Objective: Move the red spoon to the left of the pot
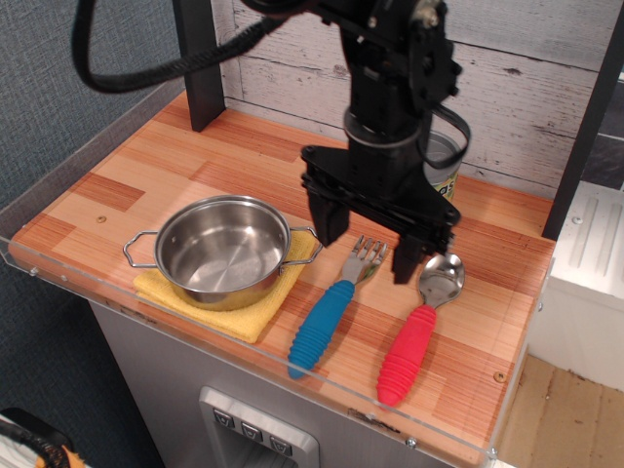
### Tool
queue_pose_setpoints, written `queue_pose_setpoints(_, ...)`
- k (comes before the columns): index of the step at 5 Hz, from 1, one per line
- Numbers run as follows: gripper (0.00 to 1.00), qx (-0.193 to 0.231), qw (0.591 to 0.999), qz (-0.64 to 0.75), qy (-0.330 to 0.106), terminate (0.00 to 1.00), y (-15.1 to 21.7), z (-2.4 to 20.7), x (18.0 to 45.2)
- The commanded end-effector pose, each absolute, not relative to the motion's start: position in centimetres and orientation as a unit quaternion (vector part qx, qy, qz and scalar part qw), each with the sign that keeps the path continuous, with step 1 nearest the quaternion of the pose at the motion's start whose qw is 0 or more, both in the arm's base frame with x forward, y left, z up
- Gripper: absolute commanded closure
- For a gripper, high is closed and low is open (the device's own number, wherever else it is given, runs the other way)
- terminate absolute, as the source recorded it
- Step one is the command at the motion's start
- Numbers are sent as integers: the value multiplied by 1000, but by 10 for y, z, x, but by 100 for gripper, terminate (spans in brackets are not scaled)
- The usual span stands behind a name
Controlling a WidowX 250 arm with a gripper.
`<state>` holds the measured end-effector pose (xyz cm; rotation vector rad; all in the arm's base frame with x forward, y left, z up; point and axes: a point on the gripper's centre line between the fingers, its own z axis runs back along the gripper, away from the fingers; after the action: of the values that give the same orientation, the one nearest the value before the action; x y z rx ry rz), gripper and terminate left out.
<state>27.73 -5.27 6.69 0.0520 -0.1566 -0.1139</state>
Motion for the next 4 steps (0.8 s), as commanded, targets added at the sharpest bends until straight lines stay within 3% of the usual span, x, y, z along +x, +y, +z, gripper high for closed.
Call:
queue_pose_setpoints(1,0,10,994,-77,-82,0,-76,59,276)
queue_pose_setpoints(4,0,-3,995,-95,-29,0,-101,29,278)
